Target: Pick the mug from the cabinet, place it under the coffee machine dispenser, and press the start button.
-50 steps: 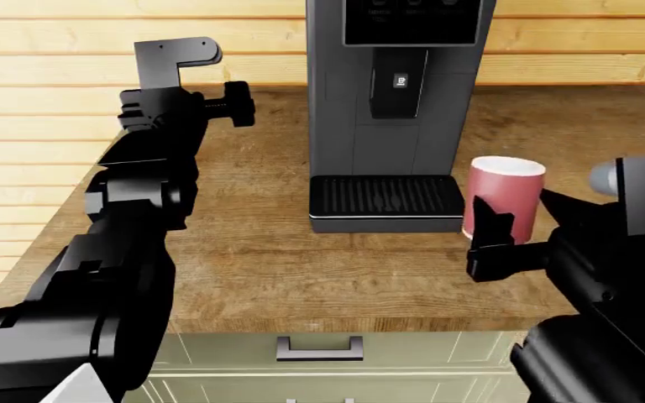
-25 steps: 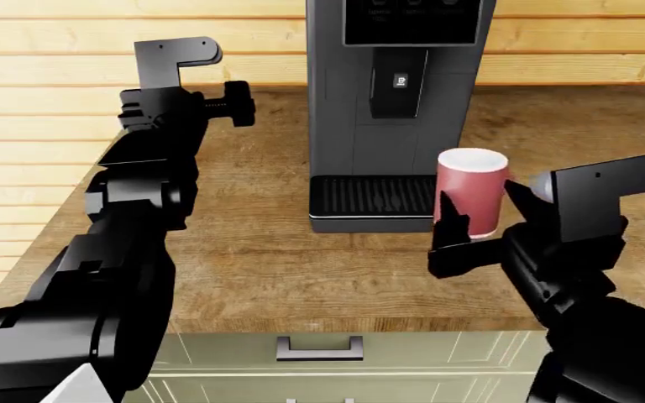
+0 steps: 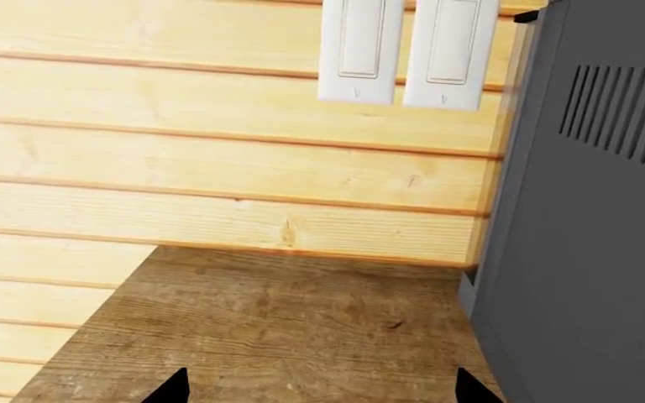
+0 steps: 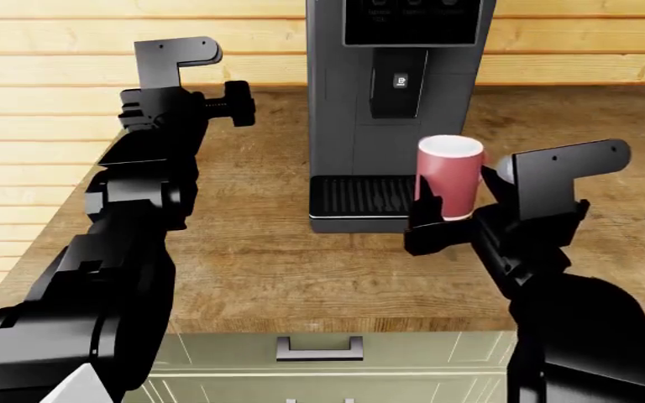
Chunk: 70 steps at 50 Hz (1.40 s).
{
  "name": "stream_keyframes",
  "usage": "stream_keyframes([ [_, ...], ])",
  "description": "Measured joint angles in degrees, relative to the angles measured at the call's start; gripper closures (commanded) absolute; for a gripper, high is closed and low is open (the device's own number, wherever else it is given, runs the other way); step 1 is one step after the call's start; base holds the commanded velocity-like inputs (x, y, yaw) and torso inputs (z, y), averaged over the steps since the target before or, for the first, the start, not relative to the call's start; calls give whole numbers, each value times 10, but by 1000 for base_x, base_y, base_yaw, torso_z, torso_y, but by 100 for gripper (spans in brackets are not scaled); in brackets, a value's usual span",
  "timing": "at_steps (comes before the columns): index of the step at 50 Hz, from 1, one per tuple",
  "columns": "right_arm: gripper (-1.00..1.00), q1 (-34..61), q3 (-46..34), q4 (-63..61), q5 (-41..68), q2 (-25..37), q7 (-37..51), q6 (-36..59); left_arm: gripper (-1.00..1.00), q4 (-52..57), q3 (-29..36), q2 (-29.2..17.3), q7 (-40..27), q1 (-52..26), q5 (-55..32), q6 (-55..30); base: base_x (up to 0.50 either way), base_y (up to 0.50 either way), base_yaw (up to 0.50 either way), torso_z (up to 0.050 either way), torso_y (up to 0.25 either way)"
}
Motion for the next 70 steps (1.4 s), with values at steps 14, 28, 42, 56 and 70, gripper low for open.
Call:
stream_keyframes([
  [14,100,11,-7,17,52,4,46,-9,-100,0,0,0,0,0,0,0,0,0,0,0,0],
  [28,100,11,-14,50,92,6,82,-31,-100,0,0,0,0,0,0,0,0,0,0,0,0],
  [42,100,11,-17,90,129,7,113,-63,-100,0,1,0,1,0,0,-1,0,0,0,0,1],
  [56,100,11,-19,130,164,8,143,-98,-100,0,1,0,1,0,0,-1,0,0,0,0,0],
  [70,100,19,-28,178,190,13,169,-131,-100,0,2,0,1,0,0,1,0,0,0,0,0],
])
